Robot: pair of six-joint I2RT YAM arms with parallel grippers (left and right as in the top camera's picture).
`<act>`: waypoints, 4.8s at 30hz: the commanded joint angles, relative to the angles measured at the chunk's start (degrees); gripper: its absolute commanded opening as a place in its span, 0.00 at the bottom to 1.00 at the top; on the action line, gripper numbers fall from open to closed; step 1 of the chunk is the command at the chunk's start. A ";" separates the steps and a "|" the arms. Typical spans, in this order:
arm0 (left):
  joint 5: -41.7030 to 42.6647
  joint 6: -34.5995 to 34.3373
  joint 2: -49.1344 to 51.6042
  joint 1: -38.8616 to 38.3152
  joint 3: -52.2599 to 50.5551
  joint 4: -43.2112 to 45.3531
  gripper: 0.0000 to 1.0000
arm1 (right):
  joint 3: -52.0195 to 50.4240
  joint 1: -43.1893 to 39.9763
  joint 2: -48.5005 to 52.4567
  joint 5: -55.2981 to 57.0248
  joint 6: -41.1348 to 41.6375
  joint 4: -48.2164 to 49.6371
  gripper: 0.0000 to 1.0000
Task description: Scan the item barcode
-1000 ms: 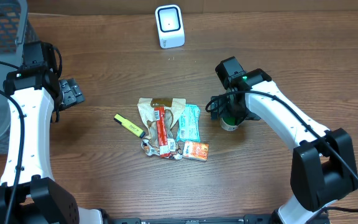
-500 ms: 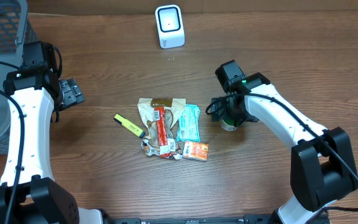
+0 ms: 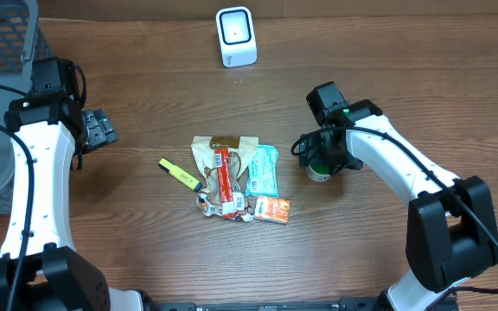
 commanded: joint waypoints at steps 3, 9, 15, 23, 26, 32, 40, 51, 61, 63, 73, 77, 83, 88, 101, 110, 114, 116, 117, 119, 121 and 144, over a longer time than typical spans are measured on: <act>-0.15 1.07 -0.85 -0.09 0.92 0.02 1.00 | -0.31 -0.13 0.81 -0.74 0.17 0.24 0.87; -0.13 1.07 -0.85 -0.09 0.92 0.02 1.00 | -0.37 -0.13 0.81 -0.72 0.20 0.04 0.85; -0.13 1.07 -0.85 -0.09 0.92 0.02 1.00 | -3.13 -0.13 0.81 -0.72 0.20 2.03 0.85; -0.15 1.07 -0.85 -0.09 0.90 0.02 1.00 | -5.11 -0.13 0.81 -0.70 0.17 5.75 0.84; -0.13 1.07 -0.85 -0.09 0.92 0.02 1.00 | -5.11 -0.13 0.81 -0.70 0.20 6.54 0.84; -0.13 1.07 -0.85 -0.09 0.92 0.02 1.00 | -5.11 -0.13 0.81 -0.70 0.17 6.51 0.83; -0.13 1.07 -0.85 -0.09 0.92 0.02 1.00 | -5.11 -0.13 0.81 -0.70 0.20 6.27 0.74; -0.13 1.07 -0.85 -0.09 0.92 0.02 1.00 | -5.16 -0.13 0.81 -0.70 0.20 5.66 0.75; -0.15 1.07 -0.85 -0.09 0.92 0.02 1.00 | -5.95 -0.13 0.81 -0.72 0.20 5.55 0.81; -0.15 1.07 -0.85 -0.09 0.92 0.02 1.00 | -6.60 -0.13 0.81 -0.70 0.20 5.97 0.80; -0.15 1.07 -0.85 -0.09 0.92 0.02 1.00 | -6.91 -0.13 0.81 -0.70 0.20 6.58 0.75; -0.15 1.07 -0.85 -0.09 0.92 0.02 1.00 | -6.88 -0.13 0.81 -0.70 0.20 6.60 0.80; -0.15 1.07 -0.85 -0.09 0.92 0.02 1.00 | -6.23 -0.13 0.81 -0.72 0.20 6.36 0.81; -0.13 1.07 -0.85 -0.09 0.92 0.02 1.00 | -5.11 -0.13 0.81 -0.70 0.20 5.55 0.79; -0.13 1.07 -0.85 -0.09 0.92 0.02 1.00 | -3.32 -0.13 0.81 -0.70 0.17 4.70 0.75; -0.13 1.07 -0.85 -0.09 0.92 0.02 1.00 | -2.40 -0.26 0.81 -0.72 0.20 1.40 0.60; -0.15 1.07 -0.85 -0.09 0.92 0.02 1.00 | 3.34 -1.68 0.79 -4.55 0.22 -6.51 0.51; -0.13 1.07 -0.85 -0.09 0.92 0.02 1.00 | 6.01 -3.15 0.79 -9.77 0.22 -9.99 0.42; -0.13 1.07 -0.85 -0.09 0.90 0.02 1.00 | 6.64 -3.67 0.79 -12.48 0.20 -10.97 0.41; -0.13 1.07 -0.85 -0.09 0.92 0.02 1.00 | 7.39 -5.42 0.79 -24.26 0.17 -13.38 0.35; -0.13 1.07 -0.85 -0.09 0.92 0.02 1.00 | 7.39 -6.27 0.79 -31.34 0.20 -15.12 0.35; -0.13 1.07 -0.85 -0.09 0.92 0.02 1.00 | 7.39 -6.67 0.79 -51.74 0.26 -32.65 0.48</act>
